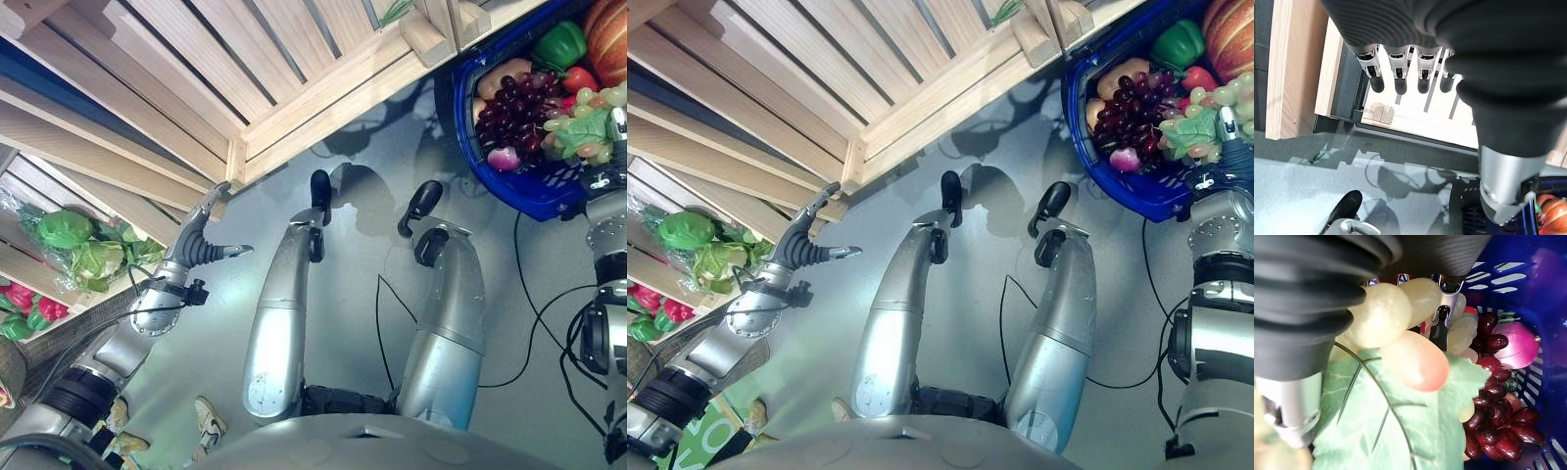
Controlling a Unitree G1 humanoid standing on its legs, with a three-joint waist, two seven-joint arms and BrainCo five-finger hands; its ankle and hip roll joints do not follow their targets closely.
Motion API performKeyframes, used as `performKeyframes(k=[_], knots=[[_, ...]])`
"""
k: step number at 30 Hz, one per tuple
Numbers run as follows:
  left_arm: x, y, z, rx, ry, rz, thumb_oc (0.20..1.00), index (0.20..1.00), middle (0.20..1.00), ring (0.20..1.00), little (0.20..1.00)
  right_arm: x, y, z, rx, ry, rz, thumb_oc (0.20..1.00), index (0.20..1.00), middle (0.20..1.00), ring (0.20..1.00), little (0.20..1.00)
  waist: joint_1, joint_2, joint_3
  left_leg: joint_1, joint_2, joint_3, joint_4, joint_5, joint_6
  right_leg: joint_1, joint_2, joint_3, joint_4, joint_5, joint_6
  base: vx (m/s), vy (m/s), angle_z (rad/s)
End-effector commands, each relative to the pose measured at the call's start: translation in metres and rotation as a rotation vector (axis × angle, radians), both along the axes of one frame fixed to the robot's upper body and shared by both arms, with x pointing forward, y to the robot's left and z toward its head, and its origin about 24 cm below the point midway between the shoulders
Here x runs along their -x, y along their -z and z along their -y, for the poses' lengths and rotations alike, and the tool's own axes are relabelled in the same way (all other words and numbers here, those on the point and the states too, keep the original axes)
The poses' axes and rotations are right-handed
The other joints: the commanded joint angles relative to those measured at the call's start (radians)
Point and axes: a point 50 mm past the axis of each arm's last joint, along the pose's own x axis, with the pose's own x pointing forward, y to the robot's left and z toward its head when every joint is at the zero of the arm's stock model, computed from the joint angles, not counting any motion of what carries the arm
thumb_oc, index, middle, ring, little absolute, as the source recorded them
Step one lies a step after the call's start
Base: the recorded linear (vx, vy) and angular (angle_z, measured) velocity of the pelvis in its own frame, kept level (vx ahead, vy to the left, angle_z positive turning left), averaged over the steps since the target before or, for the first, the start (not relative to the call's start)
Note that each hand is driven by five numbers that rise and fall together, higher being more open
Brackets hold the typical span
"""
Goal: Pick up fruits and vegetables into the basket
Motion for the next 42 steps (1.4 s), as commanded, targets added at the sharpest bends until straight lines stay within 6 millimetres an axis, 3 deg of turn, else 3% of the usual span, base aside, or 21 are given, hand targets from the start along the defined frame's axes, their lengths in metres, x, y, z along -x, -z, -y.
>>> performKeyframes(k=[1,5,6,10,11,14,15,16,17,22,26,29,32,42], knots=[[0.002,0.003,0.011,0.087,0.025,0.001,1.0,1.0,1.0,1.0,1.0,0.028,0.004,0.031,0.09,0.119,-0.075,1.0,1.0,1.0,1.0,1.0,-0.03,0.13,-0.026,0.067,0.007,0.016,-0.076,-0.006,0.046,0.09,0.054,0.025,-0.047,0.011,0.114,-0.03,0.055,0.01],[0.004,0.01,0.011,0.071,0.038,-0.018,1.0,1.0,1.0,1.0,1.0,0.034,0.029,0.03,0.06,0.141,-0.159,1.0,1.0,1.0,1.0,1.0,-0.028,0.114,-0.026,0.131,0.003,0.02,-0.113,0.002,0.044,0.163,0.065,0.008,-0.102,0.028,0.118,-0.03,0.071,0.0],[0.004,0.013,0.009,0.062,0.028,-0.027,1.0,1.0,1.0,1.0,1.0,0.041,0.049,0.029,0.024,0.152,-0.234,1.0,1.0,1.0,1.0,1.0,-0.029,0.099,-0.026,0.164,0.0,0.023,-0.125,0.0,0.043,0.202,0.065,-0.001,-0.125,0.035,0.122,-0.01,0.061,-0.04],[0.006,0.02,0.008,0.038,0.022,-0.047,1.0,1.0,1.0,1.0,1.0,0.057,0.081,0.029,0.016,0.17,-0.363,1.0,1.0,1.0,1.0,1.0,-0.027,0.067,-0.026,0.259,0.004,0.026,-0.168,0.001,0.043,0.315,0.07,-0.022,-0.187,0.053,0.132,0.0,0.066,-0.01],[0.006,0.023,0.007,0.028,0.016,-0.054,1.0,1.0,1.0,1.0,1.0,0.062,0.093,0.027,0.02,0.16,-0.419,1.0,1.0,1.0,1.0,1.0,-0.029,0.042,-0.026,0.3,0.007,0.027,-0.184,0.001,0.043,0.366,0.074,-0.029,-0.219,0.064,0.138,0.0,0.073,0.03],[0.007,0.029,0.005,0.008,0.0,-0.067,1.0,1.0,1.0,1.0,1.0,0.07,0.109,0.022,0.036,0.145,-0.483,1.0,1.0,1.0,1.0,1.0,-0.032,0.002,-0.026,0.384,0.019,0.029,-0.223,0.003,0.041,0.459,0.081,-0.038,-0.274,0.081,0.151,0.0,0.074,-0.03],[0.006,0.029,0.004,0.005,-0.006,-0.065,1.0,1.0,1.0,1.0,1.0,0.072,0.113,0.02,0.047,0.145,-0.49,1.0,1.0,1.0,1.0,1.0,-0.034,-0.011,-0.026,0.399,0.026,0.041,-0.245,0.029,0.048,0.48,0.083,-0.053,-0.305,0.111,0.145,0.02,0.049,-0.03],[0.007,0.031,0.004,0.003,-0.008,-0.07,1.0,1.0,1.0,1.0,1.0,0.074,0.116,0.02,0.05,0.146,-0.498,1.0,1.0,1.0,1.0,1.0,-0.035,-0.015,-0.026,0.425,0.025,0.032,-0.247,0.008,0.041,0.504,0.087,-0.039,-0.307,0.094,0.158,-0.03,0.115,-0.04],[0.007,0.033,0.003,0.006,-0.019,-0.071,1.0,1.0,1.0,1.0,1.0,0.079,0.123,0.017,0.075,0.152,-0.515,1.0,1.0,1.0,1.0,1.0,-0.042,-0.036,-0.026,0.462,0.034,0.046,-0.275,0.031,0.047,0.548,0.09,-0.056,-0.345,0.119,0.155,0.04,0.136,0.0],[0.013,0.046,0.0,0.009,-0.023,-0.133,1.0,1.0,1.0,1.0,1.0,0.091,0.148,-0.002,0.174,0.134,-0.564,1.0,1.0,1.0,1.0,1.0,-0.066,-0.087,-0.026,0.615,0.039,0.055,-0.331,0.032,0.039,0.714,0.108,-0.047,-0.448,0.143,0.17,0.06,0.135,-0.1],[0.029,0.064,-0.006,-0.026,-0.036,-0.2,1.0,1.0,1.0,1.0,1.0,0.115,0.176,-0.024,0.289,0.035,-0.644,1.0,1.0,1.0,1.0,1.0,-0.084,-0.141,-0.097,0.739,0.048,0.07,-0.39,0.028,0.033,0.847,0.117,-0.03,-0.545,0.165,0.191,0.15,0.137,-0.19],[0.038,0.075,-0.01,-0.022,-0.049,-0.267,1.0,1.0,1.0,1.0,1.0,0.126,0.19,-0.039,0.334,-0.061,-0.67,1.0,1.0,1.0,1.0,1.0,-0.09,-0.164,-0.141,0.793,0.051,0.08,-0.417,0.022,0.034,0.903,0.121,-0.022,-0.584,0.17,0.201,0.14,0.076,-0.23],[0.054,0.097,-0.016,-0.006,-0.077,-0.377,1.0,1.0,1.0,1.0,1.0,0.144,0.213,-0.07,0.356,-0.234,-0.716,1.0,1.0,1.0,1.0,1.0,-0.106,-0.192,-0.227,0.888,0.058,0.103,-0.456,0.007,0.038,0.986,0.129,-0.011,-0.627,0.171,0.216,0.22,0.118,-0.11],[0.077,0.144,-0.01,0.129,-0.108,-0.635,1.0,1.0,1.0,1.0,1.0,0.167,0.254,-0.151,0.204,-0.762,-0.744,1.0,1.0,1.0,1.0,1.0,-0.128,-0.194,-0.353,1.016,0.051,0.115,-0.574,0.033,0.034,1.081,0.117,-0.009,-0.711,0.211,0.243,0.03,0.116,-0.09]])
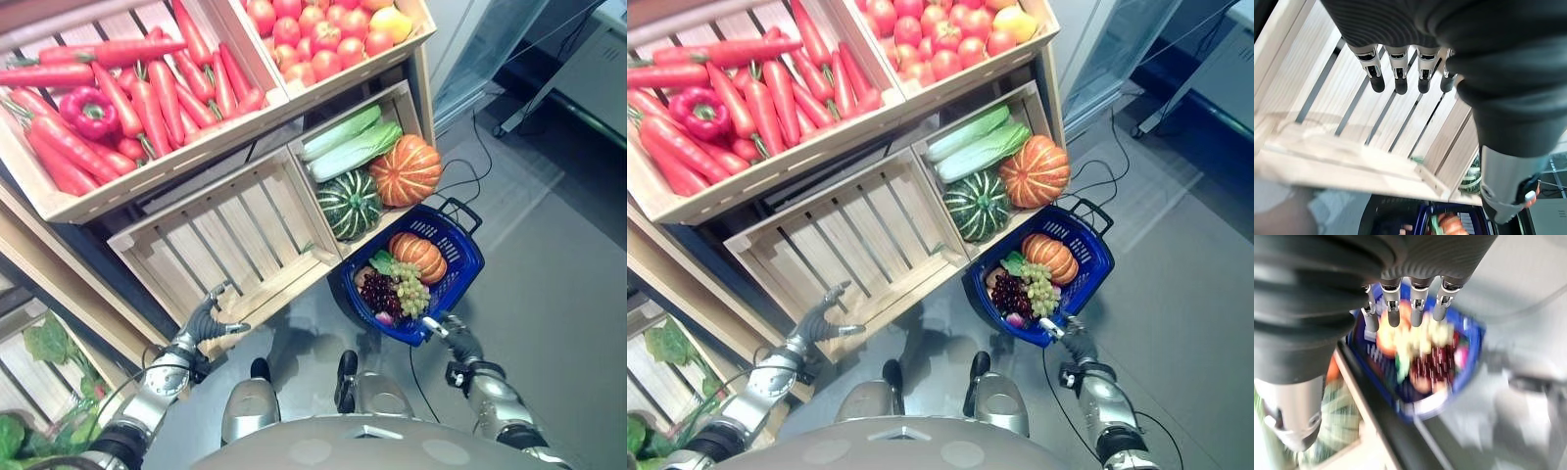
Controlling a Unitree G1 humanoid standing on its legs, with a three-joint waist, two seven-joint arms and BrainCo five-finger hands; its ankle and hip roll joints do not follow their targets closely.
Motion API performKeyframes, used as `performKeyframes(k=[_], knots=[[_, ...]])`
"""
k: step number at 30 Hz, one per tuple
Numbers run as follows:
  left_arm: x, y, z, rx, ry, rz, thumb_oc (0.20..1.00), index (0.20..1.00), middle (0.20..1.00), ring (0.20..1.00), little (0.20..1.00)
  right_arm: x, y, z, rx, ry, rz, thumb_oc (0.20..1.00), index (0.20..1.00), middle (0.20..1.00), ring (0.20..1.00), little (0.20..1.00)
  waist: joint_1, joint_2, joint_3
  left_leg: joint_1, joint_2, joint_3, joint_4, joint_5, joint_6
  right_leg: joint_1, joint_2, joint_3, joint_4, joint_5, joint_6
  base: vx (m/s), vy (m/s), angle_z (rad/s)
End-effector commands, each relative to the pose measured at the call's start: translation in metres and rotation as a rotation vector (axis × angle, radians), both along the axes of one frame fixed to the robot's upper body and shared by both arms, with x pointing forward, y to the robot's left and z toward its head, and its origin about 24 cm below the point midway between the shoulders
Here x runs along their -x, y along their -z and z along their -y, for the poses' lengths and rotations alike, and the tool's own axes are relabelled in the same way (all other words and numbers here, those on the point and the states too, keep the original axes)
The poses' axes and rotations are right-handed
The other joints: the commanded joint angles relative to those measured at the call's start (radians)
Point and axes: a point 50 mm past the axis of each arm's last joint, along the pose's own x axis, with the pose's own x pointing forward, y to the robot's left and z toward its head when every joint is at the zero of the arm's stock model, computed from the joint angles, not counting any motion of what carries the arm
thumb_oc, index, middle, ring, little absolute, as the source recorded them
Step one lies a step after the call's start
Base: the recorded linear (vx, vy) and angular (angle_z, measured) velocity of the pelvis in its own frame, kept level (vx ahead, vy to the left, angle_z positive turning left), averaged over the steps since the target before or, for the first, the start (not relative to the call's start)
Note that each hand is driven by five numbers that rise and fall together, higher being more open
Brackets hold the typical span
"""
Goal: Pick up fruits and vegetables into the basket
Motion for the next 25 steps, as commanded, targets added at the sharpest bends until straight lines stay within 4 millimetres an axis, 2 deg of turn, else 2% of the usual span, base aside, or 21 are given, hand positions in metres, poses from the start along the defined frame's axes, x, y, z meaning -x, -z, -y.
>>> performKeyframes(k=[1,5,9,12,14,16,20,25], knots=[[0.003,0.006,0.004,0.075,0.003,-0.028,1.0,1.0,1.0,1.0,1.0,-0.011,-0.006,-0.005,-0.037,-0.119,0.033,1.0,1.0,1.0,1.0,1.0,-0.003,0.02,0.003,0.027,0.019,0.002,-0.05,0.046,0.007,0.04,-0.044,0.0,0.021,0.031,0.104,-0.04,0.108,-0.03],[0.013,0.03,0.01,0.168,-0.044,-0.187,1.0,1.0,1.0,1.0,1.0,0.001,0.012,-0.025,-0.057,-0.209,-0.079,1.0,1.0,1.0,1.0,1.0,-0.001,0.033,-0.014,0.056,0.008,0.004,-0.085,0.054,0.006,0.071,-0.046,-0.013,-0.018,0.036,0.101,-0.04,0.113,0.0],[0.018,0.04,0.019,0.222,-0.032,-0.247,1.0,1.0,1.0,1.0,1.0,0.018,0.028,-0.036,-0.138,-0.18,-0.208,1.0,1.0,1.0,1.0,1.0,0.0,0.043,-0.024,0.077,-0.001,0.015,-0.099,0.05,0.007,0.094,-0.051,-0.031,-0.054,0.049,0.103,-0.03,0.08,-0.01],[0.023,0.048,0.03,0.373,-0.039,-0.337,1.0,1.0,1.0,1.0,1.0,0.031,0.036,-0.044,-0.188,-0.218,-0.305,1.0,1.0,1.0,1.0,1.0,0.001,0.055,-0.029,0.086,-0.012,0.024,-0.111,0.048,0.01,0.108,-0.05,-0.041,-0.087,0.062,0.102,-0.06,0.101,-0.04],[0.027,0.054,0.034,0.475,-0.072,-0.404,1.0,1.0,1.0,1.0,1.0,0.051,0.044,-0.049,-0.297,-0.186,-0.429,1.0,1.0,1.0,1.0,1.0,0.004,0.063,-0.03,0.097,-0.018,0.02,-0.118,0.046,0.015,0.121,-0.048,-0.046,-0.092,0.058,0.096,-0.03,0.059,-0.09],[0.032,0.058,0.037,0.544,-0.109,-0.439,1.0,1.0,1.0,1.0,1.0,0.051,0.045,-0.045,-0.275,-0.14,-0.416,1.0,1.0,1.0,1.0,1.0,0.009,0.066,-0.038,0.101,-0.025,0.016,-0.118,0.041,0.021,0.13,-0.046,-0.052,-0.098,0.057,0.093,0.01,0.039,-0.08],[0.038,0.064,0.039,0.618,-0.156,-0.509,1.0,1.0,1.0,1.0,1.0,0.051,0.045,-0.043,-0.27,-0.192,-0.434,1.0,1.0,1.0,1.0,1.0,0.014,0.066,-0.047,0.106,-0.03,0.016,-0.116,0.035,0.026,0.141,-0.045,-0.055,-0.105,0.054,0.087,0.0,0.0,0.0],[0.048,0.07,0.04,0.636,-0.188,-0.584,1.0,1.0,1.0,1.0,1.0,0.059,0.047,-0.044,-0.294,-0.148,-0.464,1.0,1.0,1.0,1.0,1.0,0.014,0.065,-0.051,0.116,-0.034,0.013,-0.123,0.033,0.03,0.154,-0.042,-0.059,-0.11,0.052,0.085,0.0,0.0,0.0]])
